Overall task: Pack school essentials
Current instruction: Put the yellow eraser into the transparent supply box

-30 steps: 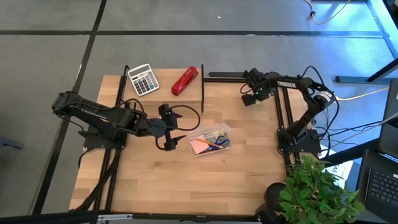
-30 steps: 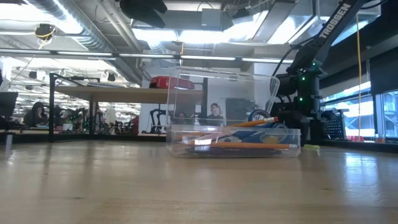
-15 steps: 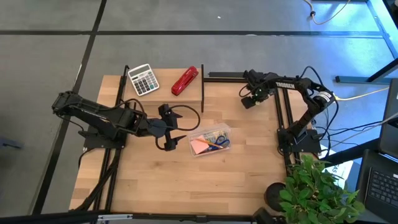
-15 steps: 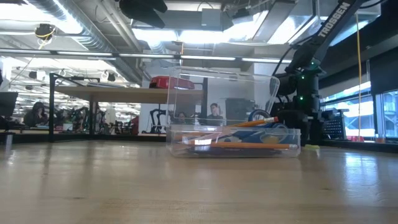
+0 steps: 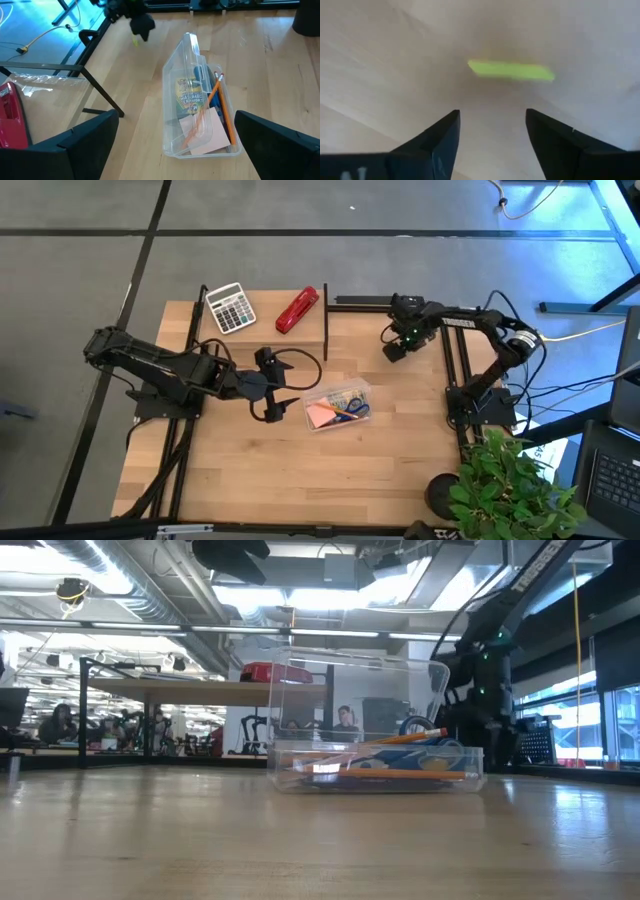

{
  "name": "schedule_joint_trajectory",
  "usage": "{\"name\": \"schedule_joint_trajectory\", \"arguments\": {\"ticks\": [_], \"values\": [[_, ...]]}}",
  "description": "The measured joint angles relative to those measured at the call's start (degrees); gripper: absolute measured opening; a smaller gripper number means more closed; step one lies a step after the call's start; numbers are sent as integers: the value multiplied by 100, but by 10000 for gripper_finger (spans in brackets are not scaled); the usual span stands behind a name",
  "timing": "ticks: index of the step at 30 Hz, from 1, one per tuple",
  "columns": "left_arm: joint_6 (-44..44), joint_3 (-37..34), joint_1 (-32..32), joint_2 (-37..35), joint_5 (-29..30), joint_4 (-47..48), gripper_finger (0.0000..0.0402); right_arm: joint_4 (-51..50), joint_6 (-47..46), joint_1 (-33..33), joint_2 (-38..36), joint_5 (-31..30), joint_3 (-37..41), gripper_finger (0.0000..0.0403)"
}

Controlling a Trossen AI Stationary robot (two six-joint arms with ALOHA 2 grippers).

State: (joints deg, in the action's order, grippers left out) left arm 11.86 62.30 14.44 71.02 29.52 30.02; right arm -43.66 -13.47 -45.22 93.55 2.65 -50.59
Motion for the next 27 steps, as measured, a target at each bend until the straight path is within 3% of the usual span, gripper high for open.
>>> {"name": "schedule_joint_trajectory", "arguments": {"ticks": [10, 18, 27], "values": [[0, 0, 0, 0, 0, 15, 393, 115, 310, -16, -849, -291, -13, 228], [0, 0, 0, 0, 0, 20, 393, 275, 952, 17, -906, -195, -15, 228], [0, 0, -4, 0, 0, 39, 393, 191, 3759, 23, -604, -54, -21, 228]]}}
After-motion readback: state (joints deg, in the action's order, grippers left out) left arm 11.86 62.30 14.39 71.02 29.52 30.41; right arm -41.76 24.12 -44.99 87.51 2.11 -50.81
